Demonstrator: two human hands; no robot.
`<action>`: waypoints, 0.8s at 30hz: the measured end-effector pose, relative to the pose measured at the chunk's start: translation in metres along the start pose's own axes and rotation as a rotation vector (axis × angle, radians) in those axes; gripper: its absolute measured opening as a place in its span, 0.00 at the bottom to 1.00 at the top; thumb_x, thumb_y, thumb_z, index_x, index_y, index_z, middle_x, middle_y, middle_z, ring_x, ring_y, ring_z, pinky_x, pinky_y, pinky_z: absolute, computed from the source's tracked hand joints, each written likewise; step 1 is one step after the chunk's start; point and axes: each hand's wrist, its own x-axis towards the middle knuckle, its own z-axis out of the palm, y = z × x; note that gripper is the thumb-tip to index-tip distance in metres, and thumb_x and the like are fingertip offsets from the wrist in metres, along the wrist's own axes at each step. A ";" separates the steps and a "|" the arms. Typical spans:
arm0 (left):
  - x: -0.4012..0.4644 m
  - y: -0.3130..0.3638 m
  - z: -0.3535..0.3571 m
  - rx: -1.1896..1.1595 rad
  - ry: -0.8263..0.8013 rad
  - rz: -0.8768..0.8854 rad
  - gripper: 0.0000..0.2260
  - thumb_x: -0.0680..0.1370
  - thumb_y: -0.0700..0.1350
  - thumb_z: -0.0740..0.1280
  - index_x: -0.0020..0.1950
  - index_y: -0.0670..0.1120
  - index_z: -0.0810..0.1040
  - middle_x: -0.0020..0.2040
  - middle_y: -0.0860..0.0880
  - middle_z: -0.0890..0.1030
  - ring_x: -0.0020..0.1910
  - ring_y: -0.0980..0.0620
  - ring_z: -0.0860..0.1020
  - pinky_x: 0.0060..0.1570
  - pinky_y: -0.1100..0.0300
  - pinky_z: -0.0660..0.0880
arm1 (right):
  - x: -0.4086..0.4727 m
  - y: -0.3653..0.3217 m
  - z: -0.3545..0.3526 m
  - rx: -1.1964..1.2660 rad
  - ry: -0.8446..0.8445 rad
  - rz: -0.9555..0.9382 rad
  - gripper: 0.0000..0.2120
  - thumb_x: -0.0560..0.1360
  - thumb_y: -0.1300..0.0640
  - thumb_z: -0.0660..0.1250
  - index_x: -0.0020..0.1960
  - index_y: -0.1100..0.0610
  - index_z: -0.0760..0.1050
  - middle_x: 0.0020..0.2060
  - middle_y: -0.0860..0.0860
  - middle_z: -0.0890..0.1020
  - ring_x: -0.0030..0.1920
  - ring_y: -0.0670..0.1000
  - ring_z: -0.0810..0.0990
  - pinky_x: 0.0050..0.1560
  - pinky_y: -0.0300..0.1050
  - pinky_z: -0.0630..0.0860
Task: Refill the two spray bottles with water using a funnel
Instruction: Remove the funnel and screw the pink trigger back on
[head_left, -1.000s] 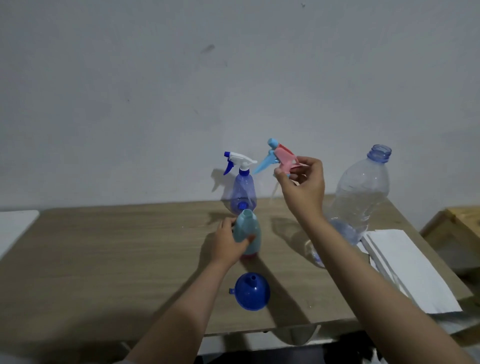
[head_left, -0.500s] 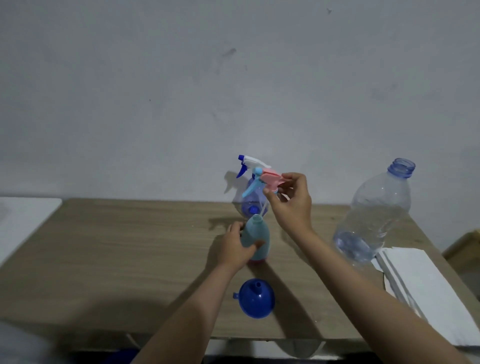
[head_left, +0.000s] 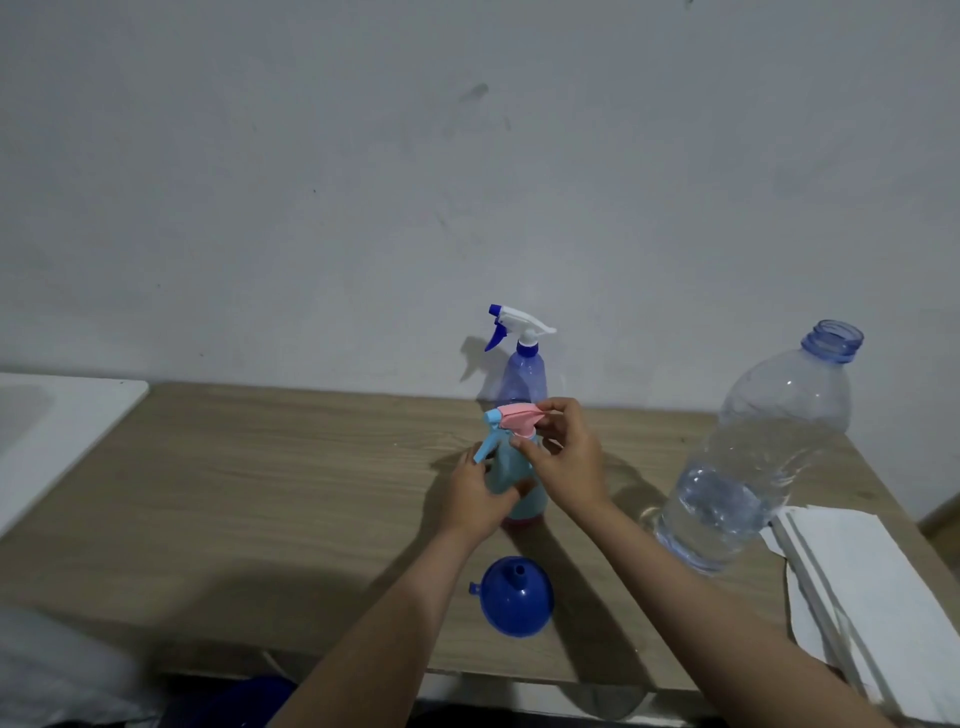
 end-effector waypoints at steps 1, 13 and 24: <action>0.000 0.000 0.000 -0.007 0.000 0.003 0.28 0.70 0.49 0.75 0.67 0.50 0.71 0.60 0.52 0.78 0.56 0.56 0.76 0.31 0.77 0.70 | 0.000 0.000 0.000 -0.004 0.001 -0.005 0.21 0.67 0.63 0.77 0.52 0.50 0.69 0.44 0.43 0.80 0.46 0.38 0.80 0.45 0.30 0.75; 0.000 -0.001 0.001 0.010 0.007 0.037 0.24 0.70 0.47 0.75 0.63 0.49 0.72 0.59 0.54 0.76 0.55 0.58 0.74 0.34 0.77 0.70 | 0.003 0.014 -0.001 0.064 -0.110 0.194 0.13 0.69 0.61 0.75 0.50 0.52 0.76 0.46 0.47 0.81 0.49 0.48 0.80 0.47 0.36 0.76; 0.003 -0.005 0.003 0.027 0.013 0.026 0.27 0.68 0.52 0.76 0.64 0.50 0.72 0.59 0.53 0.77 0.55 0.57 0.75 0.36 0.74 0.67 | 0.005 0.026 0.000 0.174 -0.087 0.240 0.14 0.67 0.64 0.76 0.47 0.50 0.78 0.47 0.48 0.83 0.52 0.49 0.80 0.54 0.46 0.77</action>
